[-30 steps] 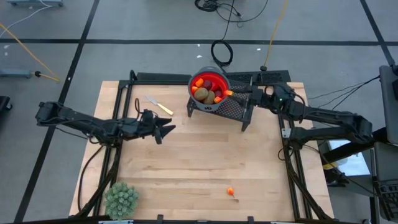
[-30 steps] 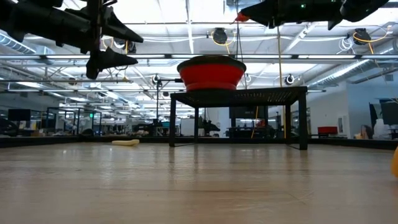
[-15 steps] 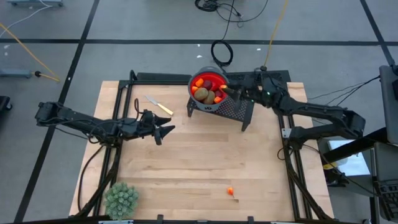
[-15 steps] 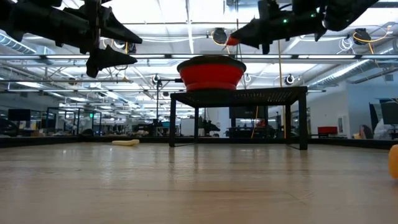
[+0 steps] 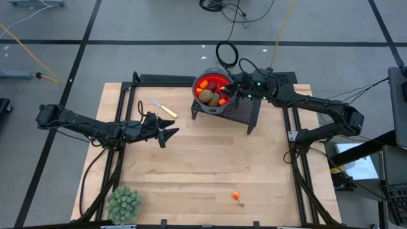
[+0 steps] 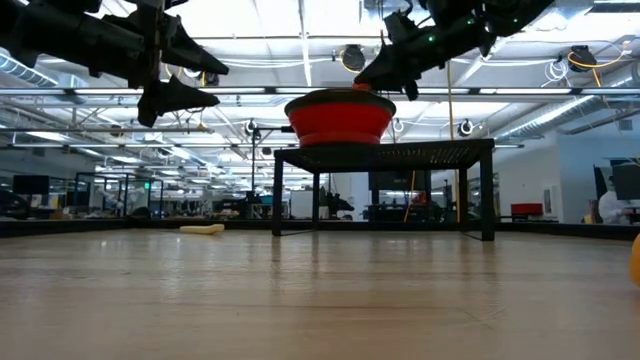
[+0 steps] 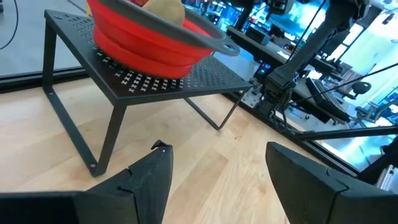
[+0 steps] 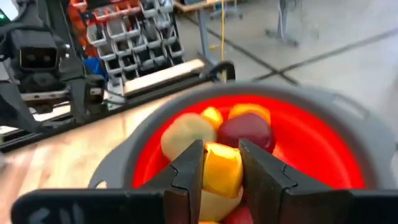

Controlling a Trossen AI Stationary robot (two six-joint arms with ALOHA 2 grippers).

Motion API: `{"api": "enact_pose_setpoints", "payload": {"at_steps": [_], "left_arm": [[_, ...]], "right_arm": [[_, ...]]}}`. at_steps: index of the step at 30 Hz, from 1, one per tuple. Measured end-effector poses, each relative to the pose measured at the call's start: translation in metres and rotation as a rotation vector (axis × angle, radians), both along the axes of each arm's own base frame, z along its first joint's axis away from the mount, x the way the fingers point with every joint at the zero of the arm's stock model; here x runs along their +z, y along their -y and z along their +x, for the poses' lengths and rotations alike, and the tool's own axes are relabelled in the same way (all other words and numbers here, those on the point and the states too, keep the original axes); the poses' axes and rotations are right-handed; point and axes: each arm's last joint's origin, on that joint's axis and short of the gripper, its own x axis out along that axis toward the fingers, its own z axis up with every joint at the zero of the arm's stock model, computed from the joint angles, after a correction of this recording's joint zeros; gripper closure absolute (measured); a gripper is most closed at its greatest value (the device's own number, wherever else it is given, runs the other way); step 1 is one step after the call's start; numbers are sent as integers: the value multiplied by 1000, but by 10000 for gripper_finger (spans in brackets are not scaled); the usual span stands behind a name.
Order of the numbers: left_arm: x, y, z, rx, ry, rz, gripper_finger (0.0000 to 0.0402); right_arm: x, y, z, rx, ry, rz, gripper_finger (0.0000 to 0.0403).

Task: Pick & Place Fruit
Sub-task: Put the top pear into the strainer bowl on the shelf

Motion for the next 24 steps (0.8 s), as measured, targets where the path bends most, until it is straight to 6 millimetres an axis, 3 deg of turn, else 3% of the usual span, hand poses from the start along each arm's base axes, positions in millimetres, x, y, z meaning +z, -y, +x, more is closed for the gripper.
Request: {"api": "enact_pose_setpoints", "payload": {"at_steps": [10,18,24], "left_arm": [[3,-2,1,12,29,-3,147],[4,-7,1,16,45,-19,147],[7,-9,2,8,70,-19,147]], "right_arm": [[-4,10,-7,-29,-18,105,318],[-19,16,0,-34,-66,135,318],[-18,19,0,-60,-31,181,318]]}}
